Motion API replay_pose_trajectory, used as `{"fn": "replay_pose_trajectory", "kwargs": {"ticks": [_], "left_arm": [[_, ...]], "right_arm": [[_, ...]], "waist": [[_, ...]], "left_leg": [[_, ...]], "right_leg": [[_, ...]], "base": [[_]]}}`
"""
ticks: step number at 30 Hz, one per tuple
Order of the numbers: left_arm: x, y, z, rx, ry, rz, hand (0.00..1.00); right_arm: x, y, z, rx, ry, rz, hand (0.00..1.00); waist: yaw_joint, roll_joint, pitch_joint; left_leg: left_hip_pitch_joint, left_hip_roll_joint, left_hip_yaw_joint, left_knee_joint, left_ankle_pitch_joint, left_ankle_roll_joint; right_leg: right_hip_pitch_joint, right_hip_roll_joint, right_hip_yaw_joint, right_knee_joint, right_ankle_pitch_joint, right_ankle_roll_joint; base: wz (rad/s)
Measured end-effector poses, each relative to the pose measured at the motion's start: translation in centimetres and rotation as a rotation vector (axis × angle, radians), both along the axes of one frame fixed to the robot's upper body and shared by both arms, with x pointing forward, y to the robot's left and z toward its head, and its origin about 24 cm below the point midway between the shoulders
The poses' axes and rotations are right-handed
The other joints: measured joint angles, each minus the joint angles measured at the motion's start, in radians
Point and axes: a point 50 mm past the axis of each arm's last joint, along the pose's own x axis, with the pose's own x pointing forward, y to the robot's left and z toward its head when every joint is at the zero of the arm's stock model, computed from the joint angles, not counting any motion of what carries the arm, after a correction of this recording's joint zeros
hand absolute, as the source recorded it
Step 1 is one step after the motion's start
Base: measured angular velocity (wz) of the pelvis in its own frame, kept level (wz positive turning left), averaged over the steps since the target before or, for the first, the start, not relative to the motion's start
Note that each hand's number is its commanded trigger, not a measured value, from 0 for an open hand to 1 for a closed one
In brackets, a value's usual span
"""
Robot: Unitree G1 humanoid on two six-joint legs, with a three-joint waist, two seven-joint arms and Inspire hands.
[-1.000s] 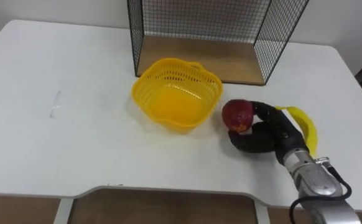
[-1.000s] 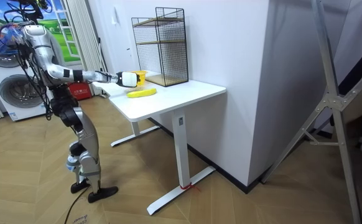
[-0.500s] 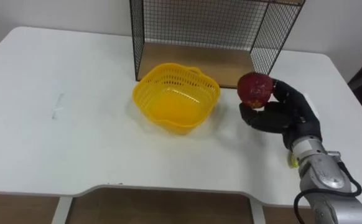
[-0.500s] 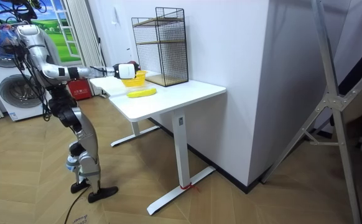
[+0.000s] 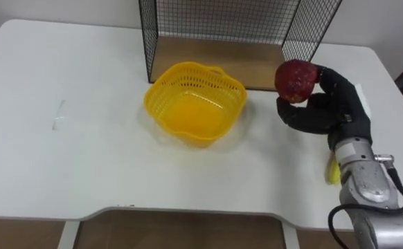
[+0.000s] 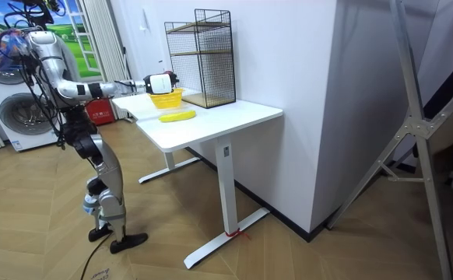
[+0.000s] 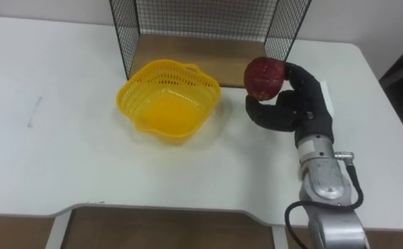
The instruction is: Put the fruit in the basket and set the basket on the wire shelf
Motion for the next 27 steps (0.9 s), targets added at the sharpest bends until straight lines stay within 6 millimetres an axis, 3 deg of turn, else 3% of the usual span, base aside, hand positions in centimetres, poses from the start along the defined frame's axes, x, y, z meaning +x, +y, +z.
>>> {"fn": "replay_pose_trajectory", "kwargs": {"ticks": [4, 11, 26, 27], "left_arm": [[0.4, 0.2, 0.0, 0.006, -0.005, -0.005, 0.00], [0.5, 0.7, 0.1, 0.017, -0.002, -0.006, 0.00], [0.8, 0.9, 0.2, 0.029, 0.009, -0.001, 0.00], [0.8, 0.9, 0.2, 0.030, 0.009, -0.001, 0.00]], "right_arm": [[0.7, 0.4, 0.8, -0.064, -0.024, 0.019, 1.00], [2.4, 1.7, 3.0, -0.145, -0.105, 0.064, 1.00], [2.6, 2.3, 1.9, -0.279, -0.024, 0.114, 1.00], [2.6, 2.4, 2.0, -0.283, -0.025, 0.119, 0.77]], "waist": [[0.003, -0.014, 0.0058], [0.006, -0.034, 0.0044], [0.054, -0.034, 0.0087], [0.054, -0.034, 0.0087]], "left_leg": [[-0.002, 0.002, -0.001, -0.001, 0.000, 0.000], [0.003, 0.001, -0.013, 0.003, 0.000, 0.000], [0.000, 0.000, -0.026, 0.004, 0.000, 0.000], [0.000, 0.000, -0.026, 0.004, 0.000, 0.000]], "right_leg": [[-0.002, -0.002, -0.001, 0.000, 0.000, 0.000], [0.013, -0.003, -0.020, -0.002, 0.000, 0.000], [0.012, -0.003, -0.027, -0.001, 0.000, 0.000], [0.011, -0.003, -0.027, -0.001, 0.000, 0.000]], "base": [[0.00], [0.09], [0.02], [0.00]]}}
